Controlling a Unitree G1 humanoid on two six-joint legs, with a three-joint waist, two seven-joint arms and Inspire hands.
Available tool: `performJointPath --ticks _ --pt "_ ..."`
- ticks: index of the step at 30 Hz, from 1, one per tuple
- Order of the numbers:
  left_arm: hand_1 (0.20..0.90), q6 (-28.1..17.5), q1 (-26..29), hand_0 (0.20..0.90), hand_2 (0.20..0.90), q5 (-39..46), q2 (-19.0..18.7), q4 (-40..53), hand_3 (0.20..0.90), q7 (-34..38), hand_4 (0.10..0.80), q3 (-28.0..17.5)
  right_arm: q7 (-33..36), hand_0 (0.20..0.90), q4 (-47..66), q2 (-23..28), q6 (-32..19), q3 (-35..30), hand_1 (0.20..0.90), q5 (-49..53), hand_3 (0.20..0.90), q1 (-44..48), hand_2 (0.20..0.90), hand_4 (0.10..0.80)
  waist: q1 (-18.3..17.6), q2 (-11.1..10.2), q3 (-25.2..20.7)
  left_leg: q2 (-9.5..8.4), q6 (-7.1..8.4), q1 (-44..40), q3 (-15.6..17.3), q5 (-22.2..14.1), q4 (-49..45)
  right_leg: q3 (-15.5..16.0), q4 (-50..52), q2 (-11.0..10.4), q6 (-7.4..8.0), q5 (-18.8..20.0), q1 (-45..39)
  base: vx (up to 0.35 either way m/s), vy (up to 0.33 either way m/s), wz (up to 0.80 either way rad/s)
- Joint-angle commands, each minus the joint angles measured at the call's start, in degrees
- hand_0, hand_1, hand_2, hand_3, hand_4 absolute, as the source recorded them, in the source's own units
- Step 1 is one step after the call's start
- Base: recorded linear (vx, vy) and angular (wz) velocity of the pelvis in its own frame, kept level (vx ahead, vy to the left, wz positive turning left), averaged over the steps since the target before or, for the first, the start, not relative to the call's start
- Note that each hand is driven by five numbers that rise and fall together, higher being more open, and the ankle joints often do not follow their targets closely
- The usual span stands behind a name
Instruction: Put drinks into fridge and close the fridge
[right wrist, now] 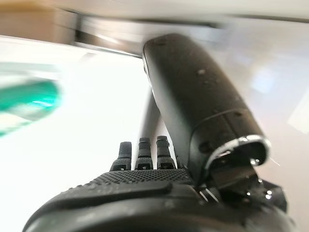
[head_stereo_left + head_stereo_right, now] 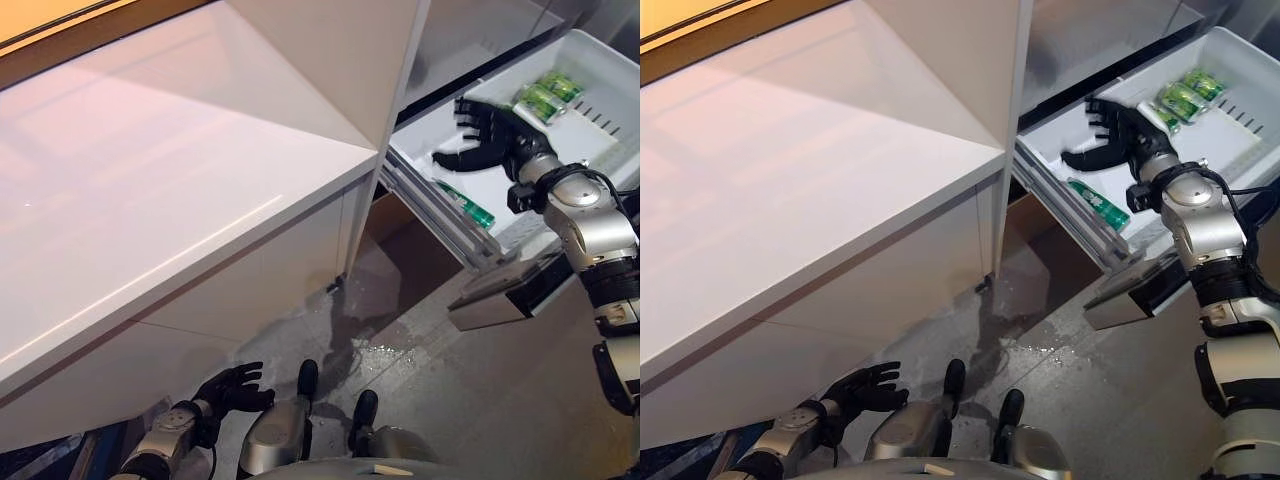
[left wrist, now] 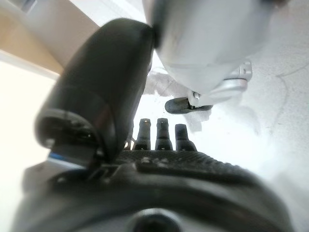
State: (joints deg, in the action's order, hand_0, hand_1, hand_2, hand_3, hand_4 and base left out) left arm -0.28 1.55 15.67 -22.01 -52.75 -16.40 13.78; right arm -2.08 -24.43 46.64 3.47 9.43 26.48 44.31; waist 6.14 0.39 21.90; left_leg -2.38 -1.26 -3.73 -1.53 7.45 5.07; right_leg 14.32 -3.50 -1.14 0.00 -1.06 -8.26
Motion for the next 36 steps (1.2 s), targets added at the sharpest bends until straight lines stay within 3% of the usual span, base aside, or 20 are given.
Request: performJointPath --ticks 1,6,10,14,21,28,29,31,36 --pt "0.900 -2.1 -4.4 0.900 0.900 -1.8 1.7 -3.5 0.900 0.2 0.800 1.3 14.1 0.900 5.1 1.8 -9.9 -8.0 0.900 0.5 0.900 -2.9 0.900 0.800 -1.6 -1.7 -9.1 -1.30 -0.35 0.6 3.1 -11.2 -6.8 -2.7 7.0 -0.7 2.08 -2.6 5.4 0.058 0.053 -0.18" --pt "0.900 -2.6 -4.7 0.900 0.900 -3.6 3.2 -6.4 0.900 0.8 0.800 1.4 22.8 0.900 8.0 -2.6 -16.4 -17.2 0.900 6.0 0.900 -15.4 0.900 0.800 -4.3 -1.2 -10.9 -1.00 -0.89 -1.2 4.9 -11.8 -5.8 -4.8 7.6 -0.8 2.62 -3.1 5.1 0.062 0.015 -0.26" --pt "0.900 -2.8 -4.0 0.900 0.900 -3.1 4.1 -8.4 0.900 1.0 0.800 2.0 26.5 0.900 7.6 -8.7 -21.6 -19.0 0.900 9.3 0.900 -20.3 0.900 0.800 -5.2 -0.9 -10.9 -1.13 -1.61 -1.7 5.5 -13.2 -7.2 -5.6 8.6 -1.3 2.71 -3.6 5.0 0.085 -0.029 -0.29" --pt "0.900 -2.5 -3.0 0.900 0.900 -2.6 4.9 -7.9 0.900 1.3 0.800 3.2 29.3 0.900 7.4 -12.9 -24.7 -17.7 0.900 9.5 0.900 -21.0 0.900 0.800 -5.0 -0.3 -8.8 -1.49 -2.77 1.1 5.2 -15.8 -14.5 -6.1 14.1 -2.7 1.75 -5.4 7.1 0.031 -0.041 -0.25" --pt "0.900 -2.4 0.8 0.900 0.900 2.0 5.1 -3.7 0.900 1.7 0.800 5.4 30.3 0.900 4.2 -14.2 -27.3 -16.3 0.900 14.9 0.900 -15.4 0.900 0.800 -4.1 1.0 -1.7 -1.99 -4.43 9.7 4.2 -19.3 -26.8 -5.6 26.6 -4.6 -0.26 -8.1 14.9 -0.101 -0.011 0.01" --pt "0.900 -2.9 2.3 0.900 0.900 4.6 4.9 -1.5 0.900 4.8 0.800 7.2 13.6 0.900 0.7 -13.8 -26.3 -10.7 0.900 24.9 0.900 -5.5 0.900 0.800 -1.6 2.3 3.1 -4.17 -5.79 20.6 3.1 -22.3 -39.0 -5.0 41.9 -6.3 -2.86 -12.8 25.6 -0.096 0.022 0.18" --pt "0.900 -2.8 2.1 0.900 0.900 5.0 4.7 -1.4 0.900 5.1 0.800 6.9 11.5 0.900 0.8 -13.6 -26.1 -10.0 0.900 25.3 0.900 -5.0 0.900 0.800 -1.3 2.3 3.2 -4.51 -5.66 20.7 2.5 -24.1 -40.4 -5.4 43.6 -6.3 -2.65 -14.7 26.0 0.029 0.035 0.15" --pt "0.900 -2.4 1.7 0.900 0.900 5.6 4.1 -0.9 0.900 6.0 0.800 6.2 4.1 0.900 -0.5 -12.9 -24.5 -7.3 0.900 28.2 0.900 -1.9 0.900 0.800 -0.1 2.7 4.1 -5.06 -5.73 22.5 1.8 -24.2 -42.1 -5.0 46.2 -6.6 -3.34 -15.5 27.7 0.000 0.027 0.12" --pt "0.900 -2.4 -0.2 0.900 0.900 6.2 2.9 0.1 0.900 5.7 0.800 4.8 -5.0 0.900 -2.9 -11.8 -20.9 -2.1 0.900 30.8 0.900 4.2 0.900 0.800 2.2 3.4 4.8 -5.57 -4.90 22.1 0.2 -22.0 -39.4 -4.1 45.7 -6.8 -3.52 -15.5 27.4 0.019 0.028 0.09"
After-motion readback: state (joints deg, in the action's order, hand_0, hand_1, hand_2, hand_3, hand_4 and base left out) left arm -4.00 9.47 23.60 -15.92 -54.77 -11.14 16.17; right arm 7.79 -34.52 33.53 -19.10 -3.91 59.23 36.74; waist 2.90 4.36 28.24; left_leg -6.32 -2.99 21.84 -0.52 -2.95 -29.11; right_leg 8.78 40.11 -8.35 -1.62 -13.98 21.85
